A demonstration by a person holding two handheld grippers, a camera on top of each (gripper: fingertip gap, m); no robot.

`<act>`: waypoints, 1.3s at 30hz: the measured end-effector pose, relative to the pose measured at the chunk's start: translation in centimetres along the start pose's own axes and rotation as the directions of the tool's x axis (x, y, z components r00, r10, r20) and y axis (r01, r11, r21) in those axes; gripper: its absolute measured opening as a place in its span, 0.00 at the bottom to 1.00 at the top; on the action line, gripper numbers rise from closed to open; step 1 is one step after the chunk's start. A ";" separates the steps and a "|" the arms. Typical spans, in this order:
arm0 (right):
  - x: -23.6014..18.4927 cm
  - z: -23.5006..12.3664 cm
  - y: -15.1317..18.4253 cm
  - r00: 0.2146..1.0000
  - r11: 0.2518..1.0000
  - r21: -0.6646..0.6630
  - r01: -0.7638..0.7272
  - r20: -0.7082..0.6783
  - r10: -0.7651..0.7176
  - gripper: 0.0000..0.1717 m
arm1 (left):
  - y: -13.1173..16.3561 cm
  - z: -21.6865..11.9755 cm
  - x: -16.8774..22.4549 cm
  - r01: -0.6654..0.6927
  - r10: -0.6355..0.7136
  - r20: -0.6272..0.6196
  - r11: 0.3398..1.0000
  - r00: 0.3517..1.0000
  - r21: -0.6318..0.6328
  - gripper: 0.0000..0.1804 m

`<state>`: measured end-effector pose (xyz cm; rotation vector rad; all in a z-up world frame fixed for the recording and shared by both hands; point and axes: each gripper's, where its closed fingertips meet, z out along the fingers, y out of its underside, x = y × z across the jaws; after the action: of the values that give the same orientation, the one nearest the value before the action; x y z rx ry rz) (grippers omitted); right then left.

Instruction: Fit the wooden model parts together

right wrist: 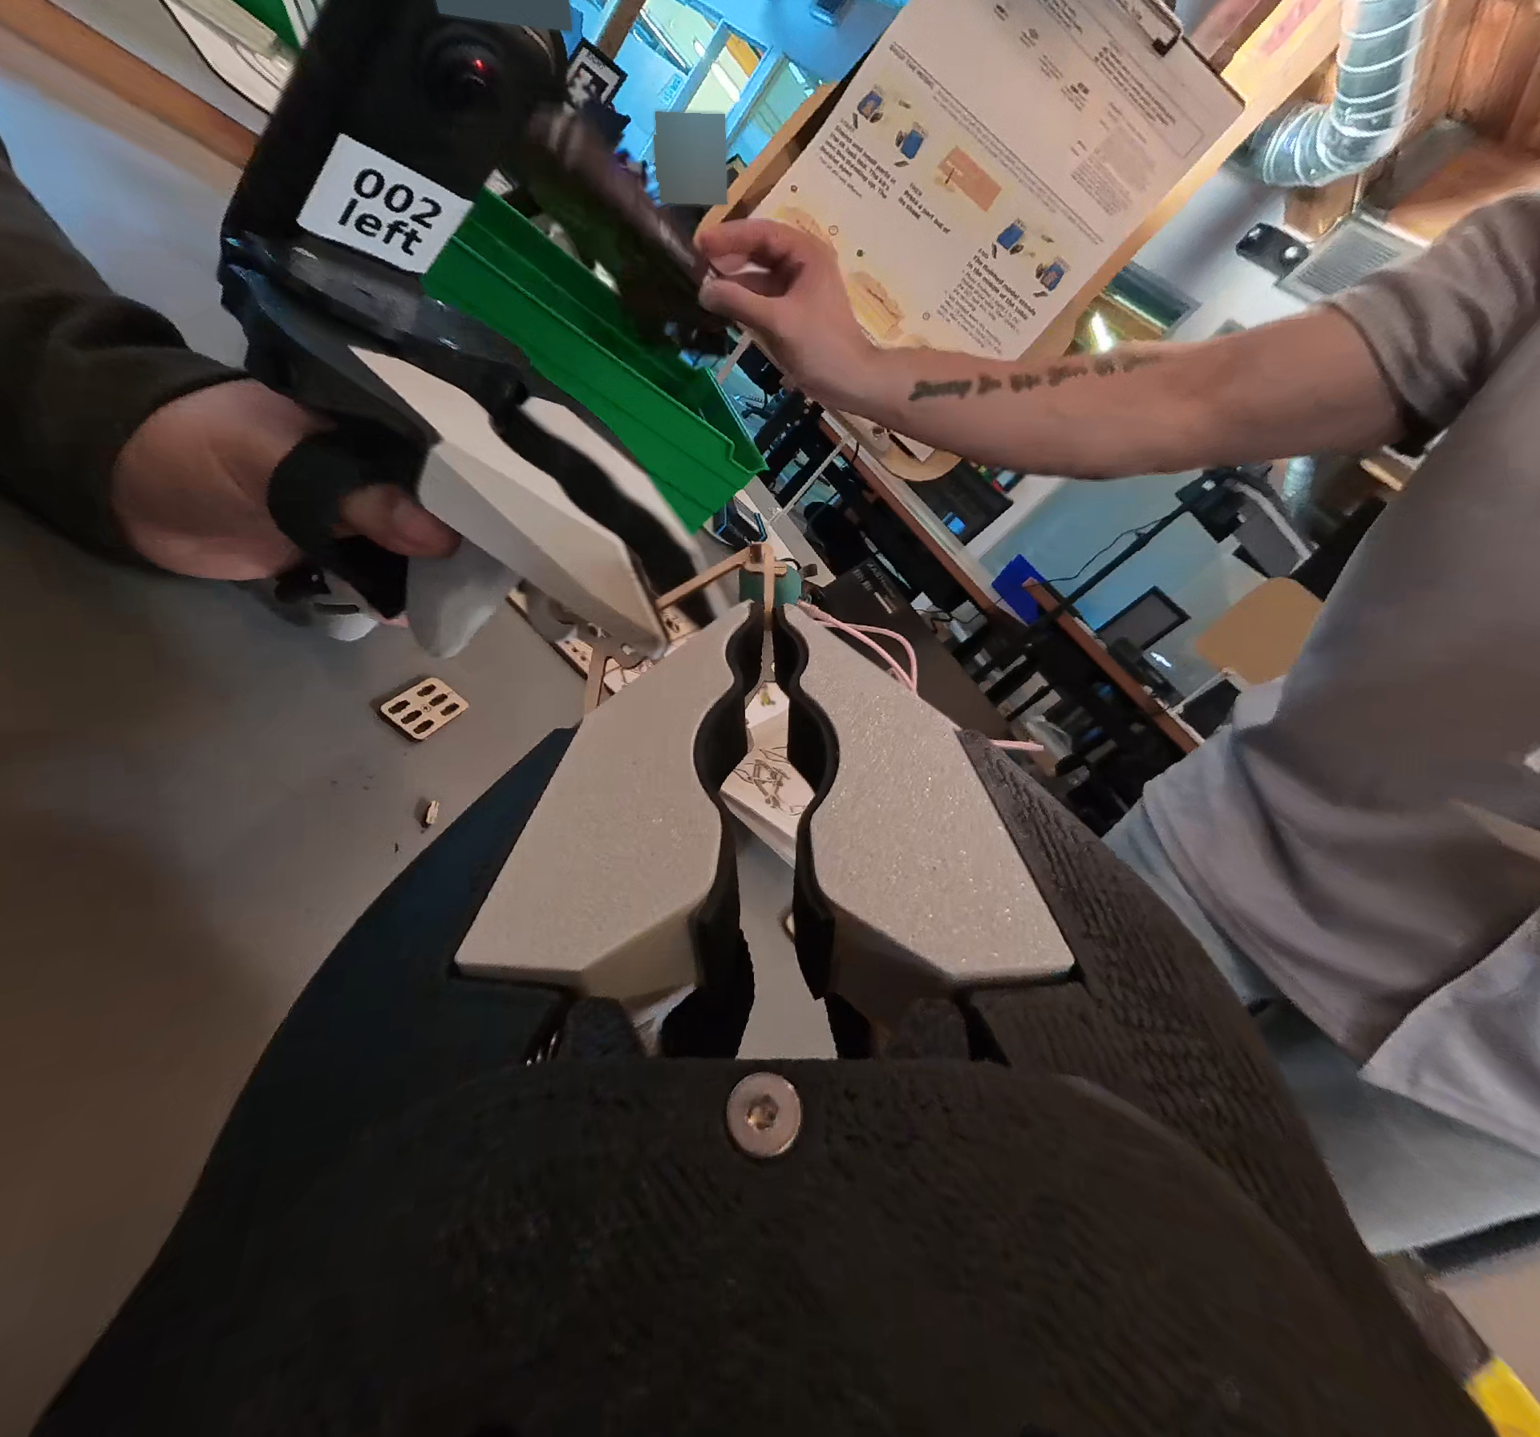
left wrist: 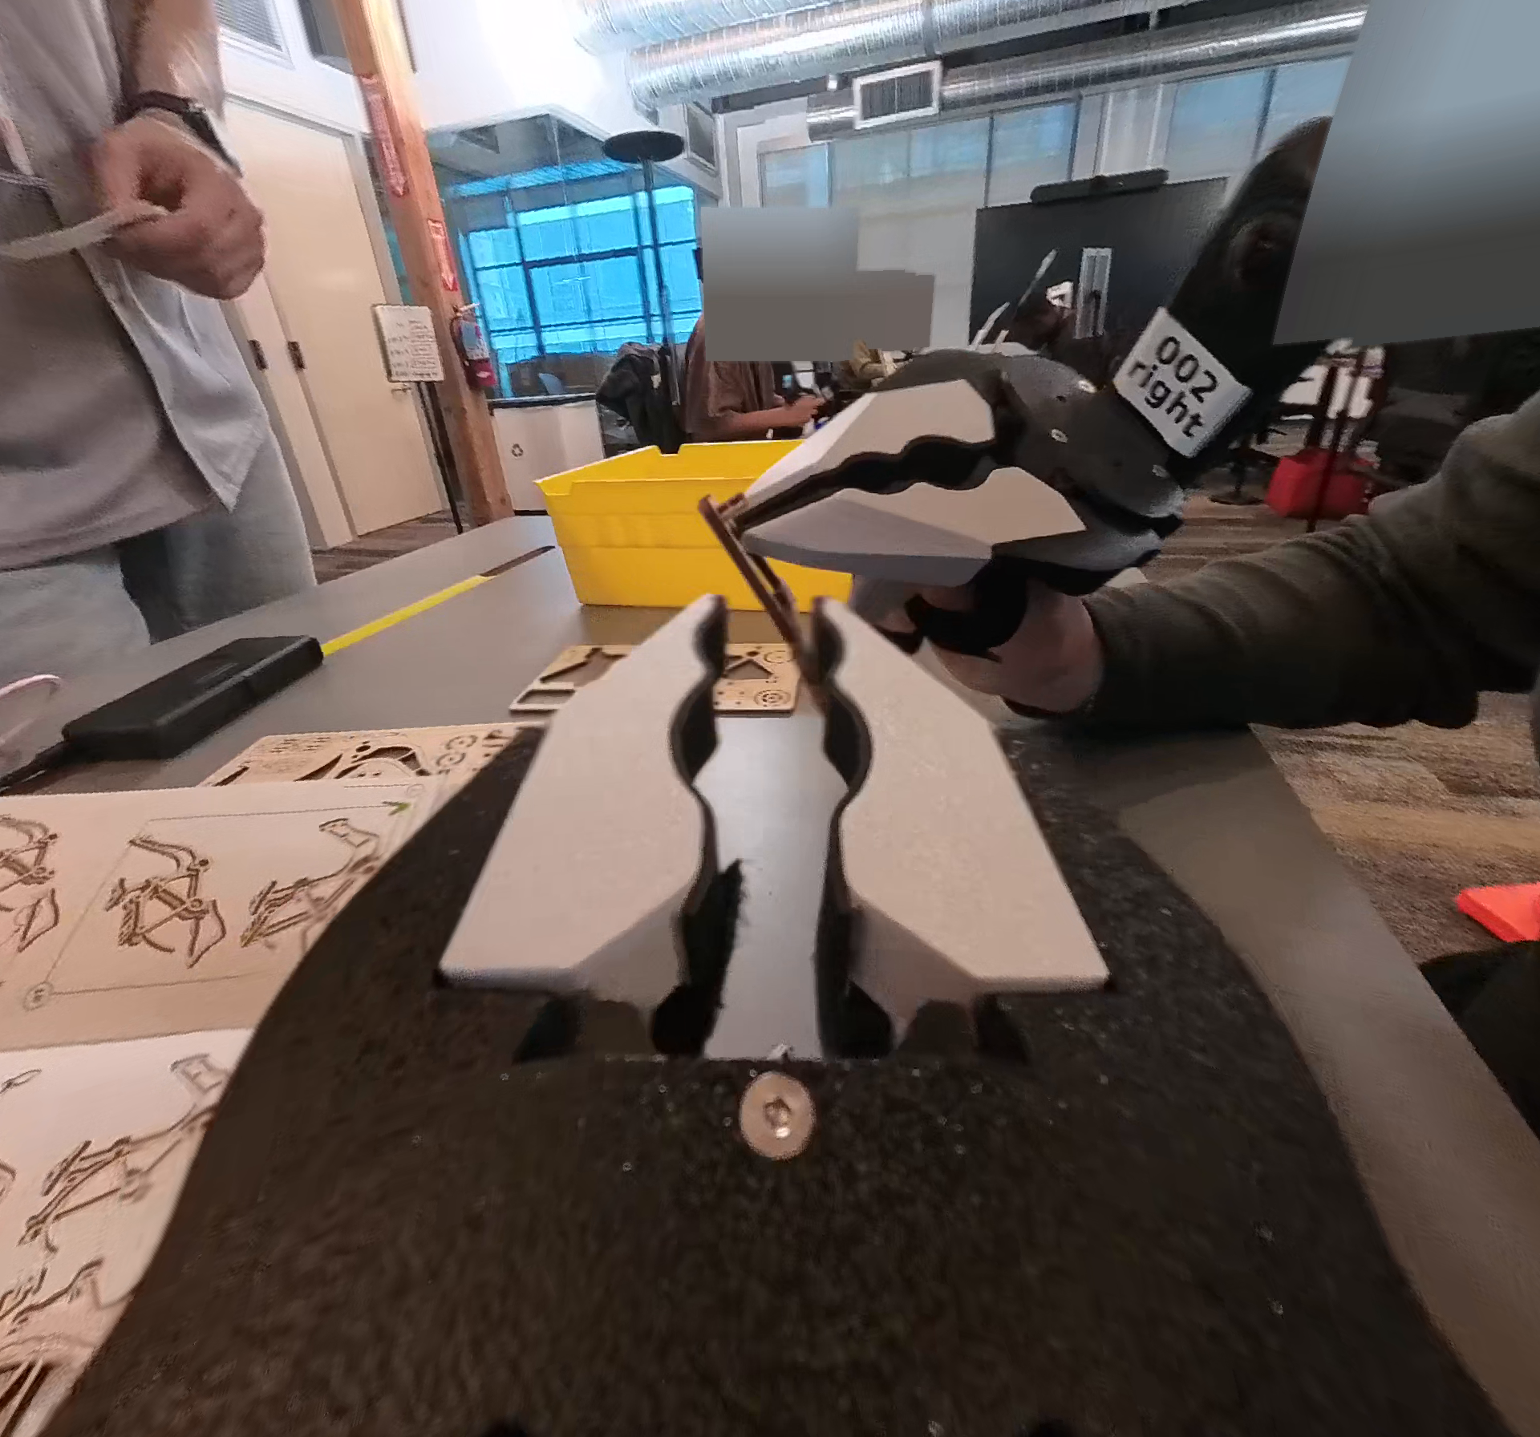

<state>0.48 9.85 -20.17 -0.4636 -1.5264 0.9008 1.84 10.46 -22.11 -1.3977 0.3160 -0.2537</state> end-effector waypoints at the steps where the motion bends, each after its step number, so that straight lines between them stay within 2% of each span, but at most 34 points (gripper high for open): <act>1: -0.1 0.0 -0.1 1.000 1.000 0.001 0.005 0.000 -0.005 0.00 | 0.0 -0.1 0.3 -0.011 0.011 -0.019 1.000 1.000 0.003 0.04; 12: -0.7 -1.1 -0.7 0.998 0.998 0.022 0.062 0.008 -0.062 0.00 | -0.1 -0.2 0.1 -0.115 0.115 0.009 0.993 0.993 -0.004 0.00; 15: -0.4 -1.4 -1.0 0.996 0.996 0.077 -0.052 0.077 0.046 0.09 | 0.3 -0.2 0.1 -0.153 0.153 0.005 0.988 0.988 -0.033 0.00; 19: -0.7 -2.2 -1.5 0.952 0.963 0.145 -0.225 0.242 0.186 0.18 | 0.8 0.0 0.7 -0.168 0.165 -0.043 0.984 0.985 -0.056 0.00; 24: -2.3 -2.8 -1.6 0.840 0.919 0.101 -0.380 0.453 0.298 0.14 | 0.8 0.0 1.6 -0.207 0.203 -0.102 0.978 0.974 -0.034 0.00; 33: -3.2 -3.1 -2.2 0.818 0.920 0.109 -0.378 0.505 0.276 0.06 | 0.7 0.0 2.9 -0.380 0.375 -0.119 0.925 0.919 -0.023 0.00; 39: -3.5 -3.0 -1.4 0.836 0.949 0.085 -0.305 0.501 0.224 0.08 | 1.2 0.0 2.6 -0.547 0.542 -0.081 0.832 0.837 -0.086 0.00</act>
<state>4.34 7.17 -21.53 -0.3487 -1.8512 1.4323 4.22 9.71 -23.51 -1.3455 0.7681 0.2041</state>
